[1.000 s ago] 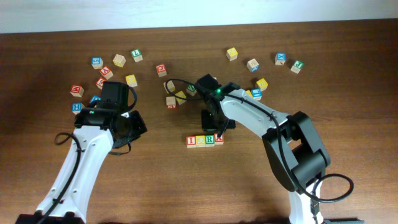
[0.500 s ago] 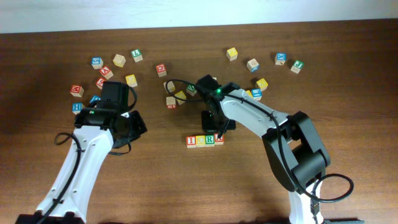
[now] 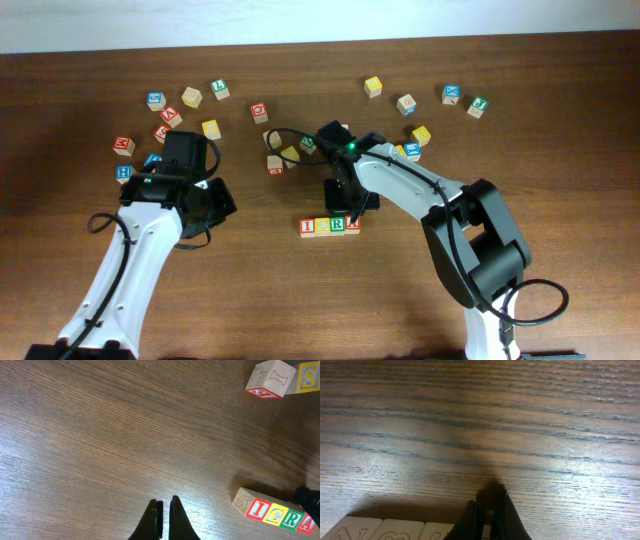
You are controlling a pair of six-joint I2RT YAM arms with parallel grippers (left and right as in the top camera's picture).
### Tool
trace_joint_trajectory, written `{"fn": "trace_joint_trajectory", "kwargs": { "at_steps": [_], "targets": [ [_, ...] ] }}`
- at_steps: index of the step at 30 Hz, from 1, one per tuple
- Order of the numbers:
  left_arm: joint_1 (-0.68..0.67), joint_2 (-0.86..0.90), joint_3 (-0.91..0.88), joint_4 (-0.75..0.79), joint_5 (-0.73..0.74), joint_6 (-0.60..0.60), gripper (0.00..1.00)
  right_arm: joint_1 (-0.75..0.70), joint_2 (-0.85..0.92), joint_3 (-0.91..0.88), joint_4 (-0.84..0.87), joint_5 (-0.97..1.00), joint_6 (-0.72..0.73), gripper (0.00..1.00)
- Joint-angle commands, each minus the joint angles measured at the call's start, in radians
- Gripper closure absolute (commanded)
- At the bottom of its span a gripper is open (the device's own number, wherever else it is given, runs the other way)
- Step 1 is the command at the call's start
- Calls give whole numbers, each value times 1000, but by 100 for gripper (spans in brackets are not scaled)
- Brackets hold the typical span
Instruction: Spell out ICRA
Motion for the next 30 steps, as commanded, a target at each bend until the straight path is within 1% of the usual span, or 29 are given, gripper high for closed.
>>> {"fn": "trace_joint_trajectory", "kwargs": {
  "at_steps": [1, 3, 4, 8, 11, 12, 15, 17, 21, 25, 30],
  "targets": [
    [4, 5, -13, 2, -14, 17, 100, 5, 26, -14, 11, -16, -10, 96],
    [4, 6, -13, 2, -14, 17, 100, -18, 25, -11, 18, -17, -19, 96],
    [4, 6, -13, 2, -14, 17, 100, -36, 25, 1, 10, -20, -46, 96],
    [4, 6, -20, 3, -14, 17, 100, -105, 25, 72, -58, -16, -71, 96],
    [4, 13, -21, 2, -13, 18, 100, -197, 25, 150, -163, -17, -124, 96],
    [0, 27, -21, 3, -3, 41, 100, -236, 25, 158, -235, -26, -139, 96],
    [-18, 66, -21, 6, -2, 47, 100, -264, 26, 136, -325, -63, -163, 96],
    [-39, 106, -21, 20, 2, 47, 100, -250, 26, 98, -339, -116, -194, 96],
    [-84, 167, -21, 44, 35, 47, 100, -199, 26, 47, -308, -126, -183, 96],
    [-111, 201, -21, 44, 35, 47, 100, -146, 26, 43, -262, -141, -140, 96],
    [-112, 206, -21, 44, 35, 47, 100, -125, 26, 43, -225, -180, -138, 96]
  ]
}}
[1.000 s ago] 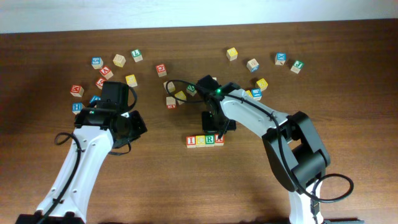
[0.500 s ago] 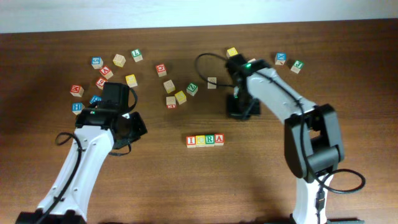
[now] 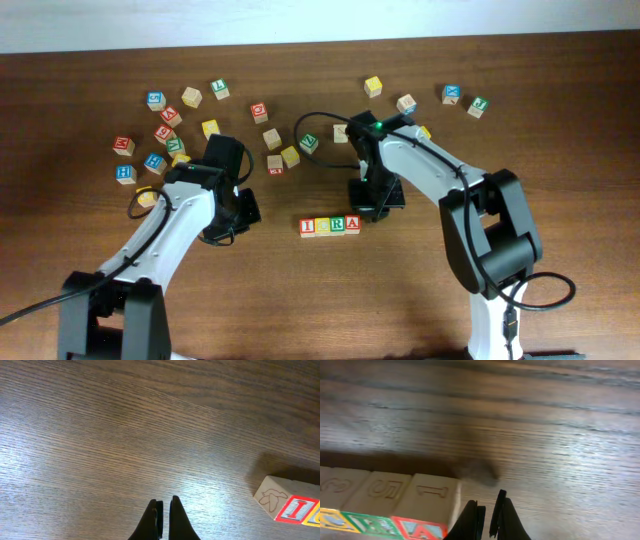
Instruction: Spell out ICRA
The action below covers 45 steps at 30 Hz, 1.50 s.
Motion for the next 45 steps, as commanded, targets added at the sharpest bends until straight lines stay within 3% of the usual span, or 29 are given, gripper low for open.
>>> {"fn": "trace_joint_trajectory", "kwargs": {
  "at_steps": [1, 20, 29, 45],
  "targets": [
    [-2, 9, -7, 2, 11, 20, 100, 12, 7, -5, 16, -50, 14, 96],
    [-4, 11, -7, 11, 12, 20, 100, 16, 7, -5, 30, -60, 13, 96],
    [-67, 72, -7, 78, 95, 19, 100, -35, 7, -6, -39, -3, 13, 96],
    [-162, 173, -8, 165, 201, 19, 100, 12, 7, -8, -38, -23, 14, 96]
  ]
}}
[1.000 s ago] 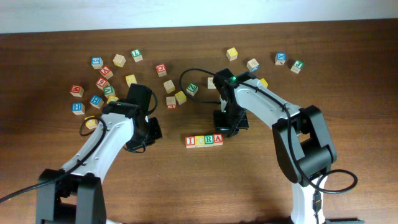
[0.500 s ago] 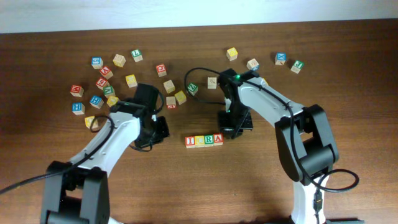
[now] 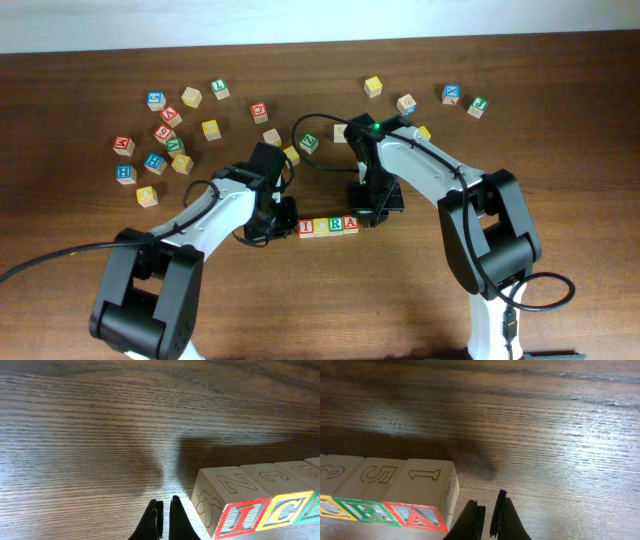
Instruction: Spell out ICRA
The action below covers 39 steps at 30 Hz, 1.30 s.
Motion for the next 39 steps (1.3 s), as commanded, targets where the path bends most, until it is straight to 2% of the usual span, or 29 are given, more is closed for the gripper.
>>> {"fn": "trace_joint_trajectory", "kwargs": {
  "at_steps": [1, 12, 39],
  "targets": [
    [0, 10, -6, 6, 42, 17, 100, 5, 7, -8, 0, 0, 8, 96],
    [0, 10, -7, 21, 92, 16, 100, 5, 7, -8, 7, -22, 8, 96],
    [0, 10, -6, 21, 95, 17, 100, 5, 7, -8, 30, -66, 8, 96]
  ]
}}
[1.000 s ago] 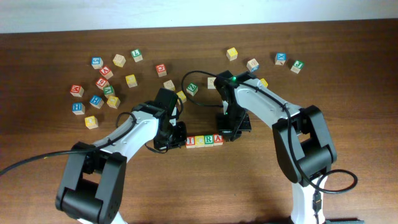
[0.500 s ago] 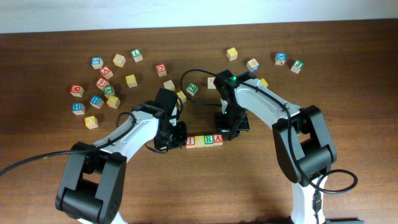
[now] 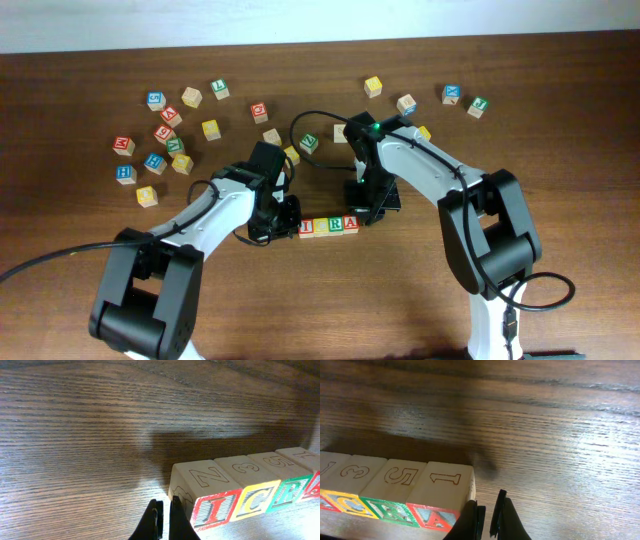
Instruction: Spell out ICRA
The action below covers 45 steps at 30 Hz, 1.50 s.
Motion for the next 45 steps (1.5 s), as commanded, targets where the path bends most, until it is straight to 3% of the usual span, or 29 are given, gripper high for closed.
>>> {"fn": "trace_joint_trajectory", "kwargs": {
  "at_steps": [1, 16, 21, 28, 33, 37, 38, 39, 41, 42, 43, 44, 45],
  "targets": [
    [0, 9, -6, 2, 19, 17, 100, 5, 7, -7, 0, -16, 8, 96],
    [1, 9, -6, 2, 22, 40, 100, 4, 7, -7, -1, -15, 8, 96],
    [14, 9, -6, -40, -169, 40, 100, -19, 7, 1, -7, 45, 8, 96],
    [153, -10, 52, -133, -177, 93, 100, -131, -17, 79, -150, 125, 2, 96],
    [230, -165, 103, -222, -178, 114, 100, -190, -212, 100, -289, 211, -22, 96],
    [253, -331, 103, -266, -178, 114, 100, -175, -465, 100, -392, 278, -19, 96],
    [254, -372, 103, -275, -178, 114, 98, -170, -515, 100, -406, 280, -19, 96],
    [254, -399, 103, -280, -178, 114, 82, -162, -586, 100, -425, 286, -19, 95],
    [254, -444, 103, -292, -178, 114, 27, -158, -704, 100, -455, 290, -17, 83],
    [254, -451, 103, -301, -178, 114, 0, -158, -754, 100, -470, 290, -11, 68],
    [254, -452, 103, -307, -178, 114, 1, -158, -801, 97, -480, 290, -11, 51],
    [254, -451, 101, -313, -178, 114, 1, -158, -862, 85, -490, 289, -11, 22],
    [254, -451, 101, -318, -178, 114, 1, -158, -896, 76, -492, 289, -11, 6]
  ]
}}
